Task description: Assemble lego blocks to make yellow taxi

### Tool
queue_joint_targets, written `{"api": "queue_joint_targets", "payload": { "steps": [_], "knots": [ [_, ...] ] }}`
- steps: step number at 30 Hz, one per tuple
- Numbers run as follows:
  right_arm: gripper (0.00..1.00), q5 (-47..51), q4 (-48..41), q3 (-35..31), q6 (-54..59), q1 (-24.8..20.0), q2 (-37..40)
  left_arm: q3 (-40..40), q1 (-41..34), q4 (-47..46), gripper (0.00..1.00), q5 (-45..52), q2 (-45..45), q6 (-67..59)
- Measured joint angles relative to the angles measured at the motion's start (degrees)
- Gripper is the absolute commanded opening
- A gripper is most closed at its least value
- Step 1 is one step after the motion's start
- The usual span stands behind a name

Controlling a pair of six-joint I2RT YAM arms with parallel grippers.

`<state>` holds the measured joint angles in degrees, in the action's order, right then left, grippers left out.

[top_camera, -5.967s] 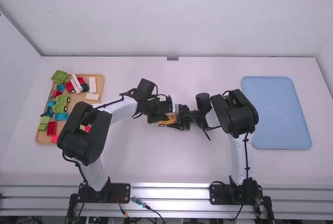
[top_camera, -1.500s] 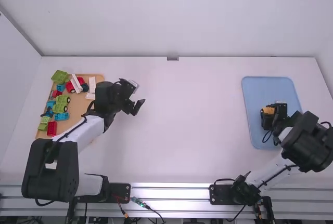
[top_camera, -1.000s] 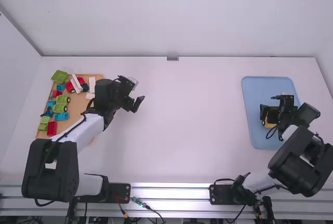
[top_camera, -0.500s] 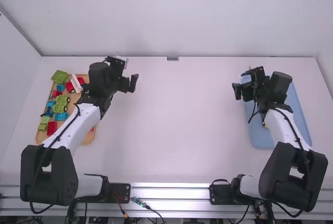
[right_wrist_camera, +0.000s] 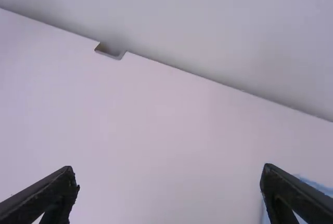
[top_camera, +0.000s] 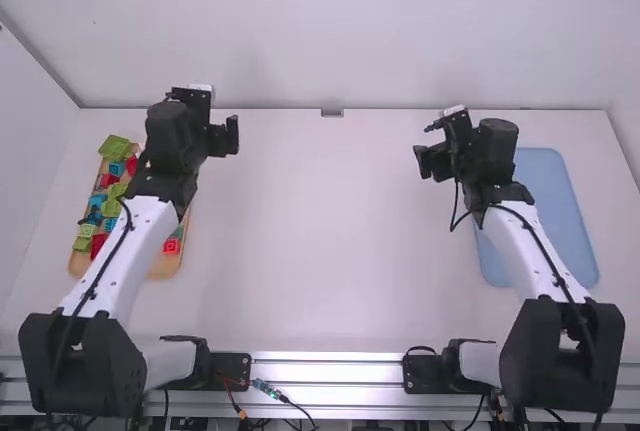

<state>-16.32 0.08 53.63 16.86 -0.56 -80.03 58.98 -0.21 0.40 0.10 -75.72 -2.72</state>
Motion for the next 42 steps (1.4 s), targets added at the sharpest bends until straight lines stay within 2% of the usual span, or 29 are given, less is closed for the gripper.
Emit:
{"api": "queue_joint_targets", "payload": {
  "steps": [10, 20, 34, 42],
  "knots": [
    [0.74, 7.06, -0.11, -7.96, -6.97, 0.70, 8.07, -7.76, -0.02, -0.24, 0.75, 0.04, 7.43, 2.12],
    [0.52, 14.84, -0.09, -19.63, -15.13, 0.70, 20.11, -18.97, 0.00, -0.24, 0.53, 0.02, 19.15, 2.38],
    [0.19, 15.98, -0.13, -38.42, -16.59, 0.70, 39.28, -37.97, 0.00, -0.22, 0.21, 0.04, 38.53, 2.58],
    [0.04, 16.04, -0.22, -47.56, -16.72, 0.70, 48.43, -47.01, 0.00, -0.28, 0.05, 0.02, 47.63, 2.78]
  ]
}}
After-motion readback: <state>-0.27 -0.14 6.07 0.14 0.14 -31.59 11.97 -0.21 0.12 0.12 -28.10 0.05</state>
